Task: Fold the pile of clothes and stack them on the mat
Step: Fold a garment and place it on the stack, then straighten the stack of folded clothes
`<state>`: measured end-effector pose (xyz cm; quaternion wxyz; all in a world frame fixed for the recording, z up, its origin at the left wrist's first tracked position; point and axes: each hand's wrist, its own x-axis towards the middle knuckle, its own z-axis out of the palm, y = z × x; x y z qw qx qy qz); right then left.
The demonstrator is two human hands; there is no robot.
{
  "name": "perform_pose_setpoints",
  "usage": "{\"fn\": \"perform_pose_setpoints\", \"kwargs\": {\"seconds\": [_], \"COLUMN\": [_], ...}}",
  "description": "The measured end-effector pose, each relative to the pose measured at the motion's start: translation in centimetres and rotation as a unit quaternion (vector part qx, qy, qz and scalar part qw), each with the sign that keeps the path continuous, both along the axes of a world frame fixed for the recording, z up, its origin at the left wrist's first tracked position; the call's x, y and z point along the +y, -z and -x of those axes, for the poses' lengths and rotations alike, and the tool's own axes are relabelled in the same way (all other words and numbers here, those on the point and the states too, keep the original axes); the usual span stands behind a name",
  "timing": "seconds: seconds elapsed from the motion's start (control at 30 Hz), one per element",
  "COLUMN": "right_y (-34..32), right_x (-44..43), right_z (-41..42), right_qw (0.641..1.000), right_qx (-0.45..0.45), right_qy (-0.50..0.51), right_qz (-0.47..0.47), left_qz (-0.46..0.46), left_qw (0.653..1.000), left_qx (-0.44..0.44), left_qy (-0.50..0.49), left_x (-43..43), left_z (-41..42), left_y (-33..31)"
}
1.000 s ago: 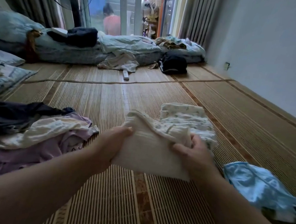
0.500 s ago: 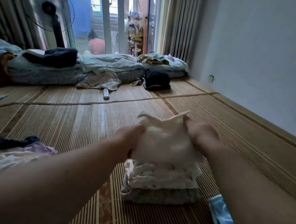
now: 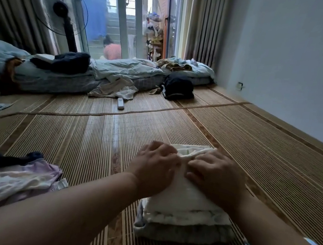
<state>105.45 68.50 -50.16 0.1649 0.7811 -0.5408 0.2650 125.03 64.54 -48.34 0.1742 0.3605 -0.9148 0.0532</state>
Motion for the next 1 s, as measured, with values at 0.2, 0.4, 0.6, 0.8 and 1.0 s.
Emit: {"fn": "perform_pose_setpoints", "kwargs": {"seconds": [0.2, 0.4, 0.6, 0.8, 1.0], "right_y": [-0.9, -1.8, -5.2, -4.8, 0.1], "right_x": [-1.3, -1.0, 0.6, 1.7, 2.5], "right_z": [-0.1, -0.2, -5.2, -20.4, -35.8], "right_qw": [0.924, 0.891, 0.955, 0.965, 0.934], "right_qx": [0.025, -0.006, 0.013, 0.046, 0.023], "right_qy": [0.151, 0.187, 0.12, -0.074, -0.177], "right_qz": [-0.35, -0.414, -0.269, -0.248, -0.311], "left_qz": [-0.237, -0.37, -0.282, -0.209, -0.209], "left_qw": [0.952, 0.887, 0.923, 0.934, 0.898], "left_qx": [-0.064, 0.013, 0.075, 0.074, 0.06], "left_qy": [-0.182, -0.277, -0.249, -0.279, -0.383], "left_x": [-1.3, -2.3, 1.4, 8.1, 12.6], "left_z": [1.1, -1.9, -8.7, -20.6, -33.8], "left_y": [0.2, 0.5, -0.1, -0.5, 2.0]}}
